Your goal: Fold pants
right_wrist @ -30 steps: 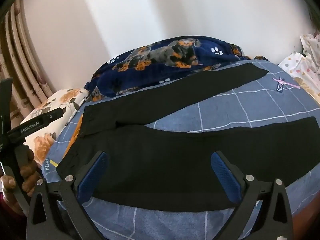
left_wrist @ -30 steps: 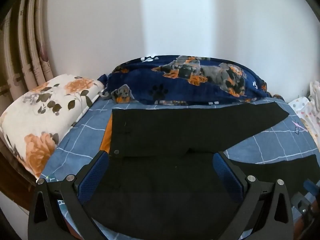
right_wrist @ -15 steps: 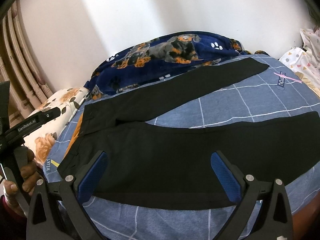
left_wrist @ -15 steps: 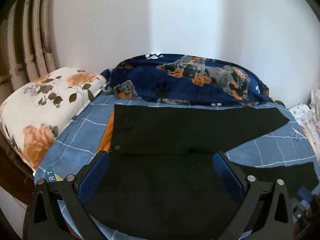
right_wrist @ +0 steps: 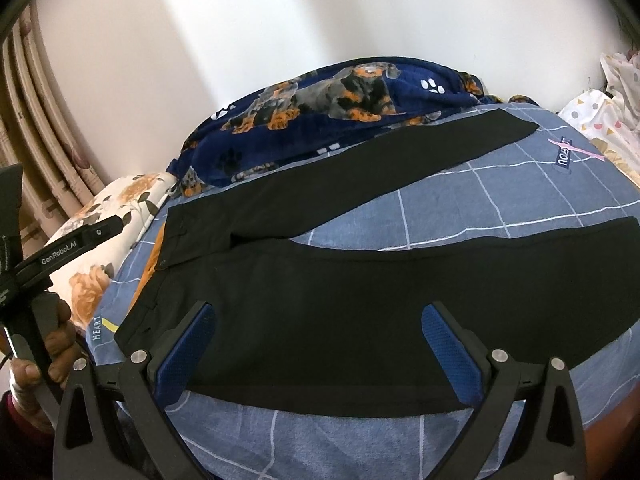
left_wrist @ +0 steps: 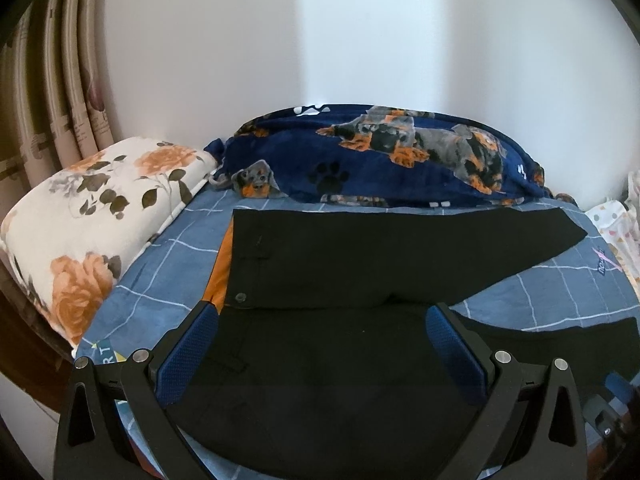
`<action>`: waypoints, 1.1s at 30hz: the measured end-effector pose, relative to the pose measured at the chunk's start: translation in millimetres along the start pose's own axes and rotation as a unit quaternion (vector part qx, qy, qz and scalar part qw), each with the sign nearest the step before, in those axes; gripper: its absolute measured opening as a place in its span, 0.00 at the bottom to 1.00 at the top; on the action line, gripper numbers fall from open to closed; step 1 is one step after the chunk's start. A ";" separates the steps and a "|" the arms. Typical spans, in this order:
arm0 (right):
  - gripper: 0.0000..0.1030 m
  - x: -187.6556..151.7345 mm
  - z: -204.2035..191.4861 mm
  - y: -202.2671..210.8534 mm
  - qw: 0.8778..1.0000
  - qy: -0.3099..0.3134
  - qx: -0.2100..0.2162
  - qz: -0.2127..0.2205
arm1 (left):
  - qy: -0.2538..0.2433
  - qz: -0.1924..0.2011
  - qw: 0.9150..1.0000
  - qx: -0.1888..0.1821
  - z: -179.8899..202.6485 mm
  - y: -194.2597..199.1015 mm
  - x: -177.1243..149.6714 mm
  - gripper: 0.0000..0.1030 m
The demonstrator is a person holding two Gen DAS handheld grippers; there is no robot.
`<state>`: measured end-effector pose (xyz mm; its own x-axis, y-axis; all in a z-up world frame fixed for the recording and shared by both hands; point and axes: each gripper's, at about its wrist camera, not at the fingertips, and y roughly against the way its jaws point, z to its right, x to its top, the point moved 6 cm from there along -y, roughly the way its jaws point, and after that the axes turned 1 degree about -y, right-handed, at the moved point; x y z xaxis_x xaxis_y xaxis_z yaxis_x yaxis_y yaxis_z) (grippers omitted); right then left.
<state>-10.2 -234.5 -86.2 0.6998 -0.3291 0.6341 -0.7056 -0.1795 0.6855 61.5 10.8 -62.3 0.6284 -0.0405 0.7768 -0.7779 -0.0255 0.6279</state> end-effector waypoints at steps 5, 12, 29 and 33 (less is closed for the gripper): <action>1.00 -2.8 -0.3 -3.0 1.000 -0.002 0.001 -0.006 | 0.002 -0.003 1.000 0.005 -3.3 -5.7 -1.9 1.00; 1.00 -2.0 2.1 -5.7 1.000 -0.007 0.002 -0.014 | 0.002 -0.013 1.000 0.009 -11.1 -16.3 -5.3 1.00; 1.00 -4.9 2.5 -19.0 0.999 -0.011 -0.003 -0.031 | 0.001 -0.041 0.999 0.012 -15.3 -37.9 -5.5 1.00; 1.00 -3.7 -1.6 -19.4 1.000 -0.005 -0.006 -0.024 | 0.023 -0.060 0.998 -0.020 -33.2 -55.5 -2.8 1.00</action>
<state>1.1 -228.3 -101.3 0.7314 -0.3302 0.5967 -0.6700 -0.1846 0.7190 103.1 45.4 -97.8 0.7177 0.0055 0.6964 -0.6964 0.0116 0.7176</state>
